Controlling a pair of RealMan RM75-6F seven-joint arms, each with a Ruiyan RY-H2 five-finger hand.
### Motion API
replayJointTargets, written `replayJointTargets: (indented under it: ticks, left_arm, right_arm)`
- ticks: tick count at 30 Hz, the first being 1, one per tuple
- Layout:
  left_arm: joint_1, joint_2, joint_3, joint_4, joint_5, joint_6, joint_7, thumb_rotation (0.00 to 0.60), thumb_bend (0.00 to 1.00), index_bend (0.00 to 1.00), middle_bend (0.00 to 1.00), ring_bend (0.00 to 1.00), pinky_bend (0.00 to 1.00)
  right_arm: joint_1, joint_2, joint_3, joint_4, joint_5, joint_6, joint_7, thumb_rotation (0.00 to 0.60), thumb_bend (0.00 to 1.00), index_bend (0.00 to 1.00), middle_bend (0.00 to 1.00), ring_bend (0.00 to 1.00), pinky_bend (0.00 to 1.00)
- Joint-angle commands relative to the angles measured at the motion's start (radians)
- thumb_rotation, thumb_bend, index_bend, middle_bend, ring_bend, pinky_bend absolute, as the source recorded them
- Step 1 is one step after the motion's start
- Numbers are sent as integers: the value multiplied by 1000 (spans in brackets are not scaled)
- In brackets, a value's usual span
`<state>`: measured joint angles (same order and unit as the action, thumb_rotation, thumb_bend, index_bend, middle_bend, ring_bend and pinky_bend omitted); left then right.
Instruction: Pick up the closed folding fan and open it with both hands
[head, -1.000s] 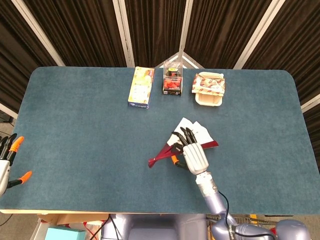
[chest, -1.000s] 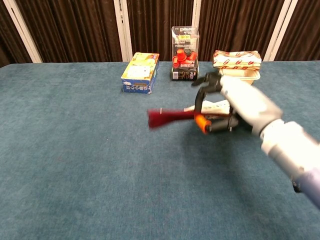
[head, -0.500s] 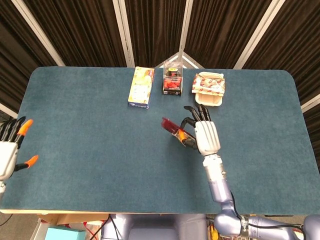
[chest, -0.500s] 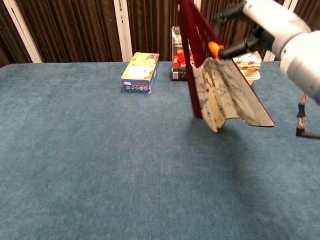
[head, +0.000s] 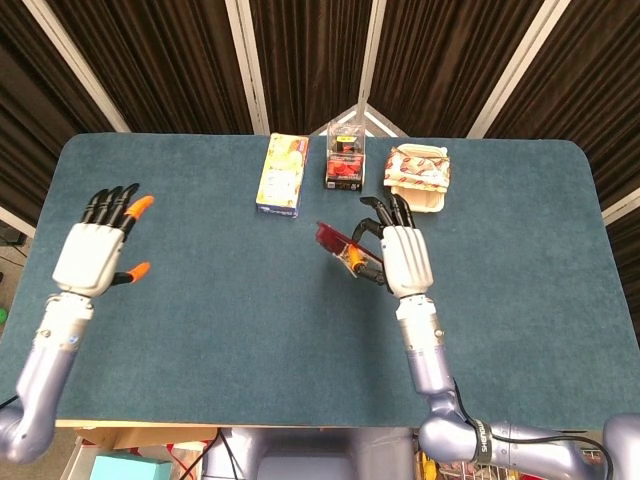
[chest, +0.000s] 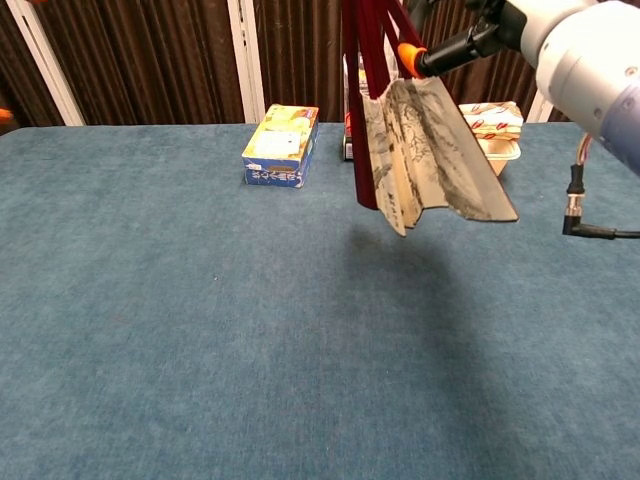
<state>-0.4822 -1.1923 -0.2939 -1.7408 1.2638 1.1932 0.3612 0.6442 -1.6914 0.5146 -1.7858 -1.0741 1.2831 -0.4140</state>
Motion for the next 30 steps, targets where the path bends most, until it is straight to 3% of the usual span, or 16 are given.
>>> replayJointTargets:
  ticks: [1,13,30]
  left_arm:
    - [-59,-62,-24,-4,-76,-39,61,600,250,166,0,0,0]
    - [-242,-282,-65,78,-298,-108,187,600,309,221,13,0,0]
    - [-367,-414,-81,134,-352,-85,217,600,309,243,12,0,0]
  right_arm:
    - [15,0,8,-5,14,2,-6,600,527,662,219,34,48]
    - [66,12,37,-68,82,26,-36,600,530,671,227,34,48]
    - [152,11,114,-158,218,63,-45,600,537,705,248,38,48]
